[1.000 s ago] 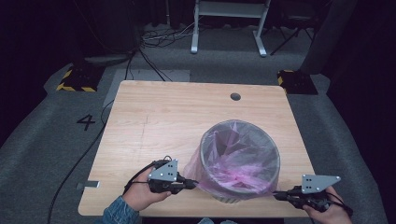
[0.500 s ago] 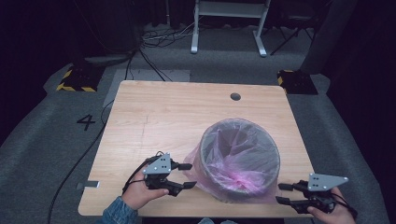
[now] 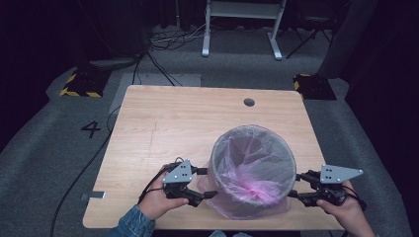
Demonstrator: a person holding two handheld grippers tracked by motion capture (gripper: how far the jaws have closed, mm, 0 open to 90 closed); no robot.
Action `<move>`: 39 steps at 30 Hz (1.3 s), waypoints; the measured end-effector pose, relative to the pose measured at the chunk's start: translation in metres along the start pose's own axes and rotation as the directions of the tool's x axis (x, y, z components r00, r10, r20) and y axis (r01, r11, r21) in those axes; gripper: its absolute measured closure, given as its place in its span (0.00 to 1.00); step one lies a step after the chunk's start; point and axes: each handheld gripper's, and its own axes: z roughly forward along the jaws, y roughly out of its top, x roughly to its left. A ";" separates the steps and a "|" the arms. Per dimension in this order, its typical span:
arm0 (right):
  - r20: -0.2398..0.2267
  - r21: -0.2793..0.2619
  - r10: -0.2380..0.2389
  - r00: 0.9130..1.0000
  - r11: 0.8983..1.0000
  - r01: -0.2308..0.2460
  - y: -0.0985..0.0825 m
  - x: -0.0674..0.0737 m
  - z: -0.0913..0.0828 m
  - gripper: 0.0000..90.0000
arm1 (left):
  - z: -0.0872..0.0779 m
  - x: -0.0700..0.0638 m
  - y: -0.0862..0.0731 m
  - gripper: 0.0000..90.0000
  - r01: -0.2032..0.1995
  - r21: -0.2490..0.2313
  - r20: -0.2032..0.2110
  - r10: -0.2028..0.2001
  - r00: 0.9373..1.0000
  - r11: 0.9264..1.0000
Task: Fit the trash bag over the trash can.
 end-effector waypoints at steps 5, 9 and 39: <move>0.026 -0.029 0.024 0.999 0.999 -0.024 0.003 -0.007 -0.007 1.00 | -0.005 0.004 0.005 0.83 0.004 -0.002 -0.002 -0.004 1.000 1.000; 0.080 -0.035 0.059 0.995 0.998 -0.056 0.004 -0.015 -0.010 1.00 | -0.005 0.005 0.008 1.00 0.010 0.005 -0.022 -0.010 1.000 1.000; 0.139 0.089 0.134 0.981 0.985 -0.148 -0.041 -0.033 -0.003 0.53 | -0.008 0.042 -0.031 0.98 0.162 0.037 -0.125 -0.156 0.980 0.986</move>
